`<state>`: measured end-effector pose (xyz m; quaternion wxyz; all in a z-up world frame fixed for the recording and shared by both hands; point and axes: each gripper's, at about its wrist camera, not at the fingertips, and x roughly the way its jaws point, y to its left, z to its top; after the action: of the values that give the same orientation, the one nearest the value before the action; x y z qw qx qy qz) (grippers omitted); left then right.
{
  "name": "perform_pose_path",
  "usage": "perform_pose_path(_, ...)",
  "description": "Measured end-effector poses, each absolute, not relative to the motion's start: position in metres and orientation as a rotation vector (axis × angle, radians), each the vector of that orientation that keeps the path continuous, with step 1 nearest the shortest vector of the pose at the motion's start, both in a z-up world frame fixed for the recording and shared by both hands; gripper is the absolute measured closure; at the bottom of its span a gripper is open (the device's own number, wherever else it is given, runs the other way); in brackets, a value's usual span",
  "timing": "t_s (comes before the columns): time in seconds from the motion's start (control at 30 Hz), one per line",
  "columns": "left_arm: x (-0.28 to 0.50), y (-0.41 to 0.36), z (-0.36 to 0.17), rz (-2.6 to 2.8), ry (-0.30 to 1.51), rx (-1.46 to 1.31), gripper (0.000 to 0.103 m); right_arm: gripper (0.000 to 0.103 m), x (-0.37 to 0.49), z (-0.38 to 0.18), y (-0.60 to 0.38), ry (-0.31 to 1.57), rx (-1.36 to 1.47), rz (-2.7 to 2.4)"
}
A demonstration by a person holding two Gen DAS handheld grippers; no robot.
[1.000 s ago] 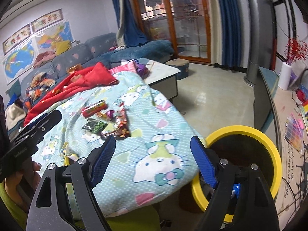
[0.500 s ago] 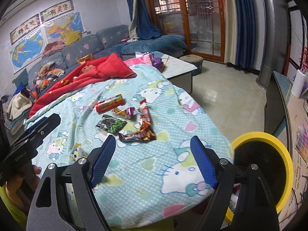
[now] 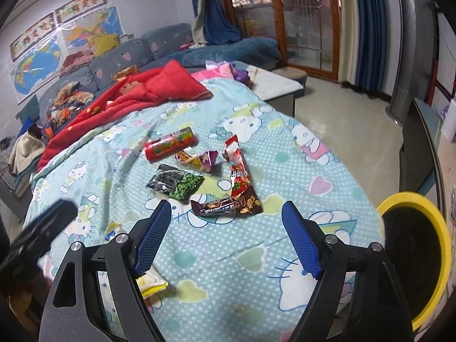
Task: Collect trash
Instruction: 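Grasp a brown candy wrapper with the right tool while the left tool grasps the yellow-white snack bag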
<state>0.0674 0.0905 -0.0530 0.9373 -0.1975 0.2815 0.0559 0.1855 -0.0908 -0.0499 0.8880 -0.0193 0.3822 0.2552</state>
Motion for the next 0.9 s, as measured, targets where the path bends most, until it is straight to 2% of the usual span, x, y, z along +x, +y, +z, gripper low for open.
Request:
perform_pose_path(0.03,0.068,0.089,-0.057,0.097,0.592,-0.419,0.012,0.026,0.189,-0.053,-0.089,0.804,-0.036,0.52)
perform_pose_path(0.2,0.074,0.077,-0.08,0.022,0.688,-0.472,0.029,0.026,0.206,-0.072,-0.08,0.848,-0.024,0.473)
perform_pose_path(0.3,0.077,0.069,-0.091,-0.006,0.721,-0.489,0.031,0.026,0.216,-0.084,-0.076,0.881,-0.004,0.45)
perform_pose_path(0.4,0.079,0.067,-0.096,-0.013,0.735,-0.489,0.039,0.026,0.226,-0.096,-0.074,0.917,0.025,0.432)
perform_pose_path(0.5,0.081,0.066,-0.102,-0.016,0.751,-0.488,0.047,0.032,0.234,-0.108,-0.074,0.959,0.062,0.411)
perform_pose_path(0.53,0.081,0.065,-0.103,-0.015,0.758,-0.486,0.049,0.037,0.233,-0.109,-0.075,0.951,0.069,0.404)
perform_pose_path(0.63,0.084,0.061,-0.108,-0.023,0.774,-0.475,0.05,0.048,0.231,-0.109,-0.076,0.935,0.061,0.42)
perform_pose_path(0.9,0.086,0.06,-0.11,-0.055,0.775,-0.465,0.059,0.061,0.225,-0.107,-0.087,0.949,0.072,0.473)
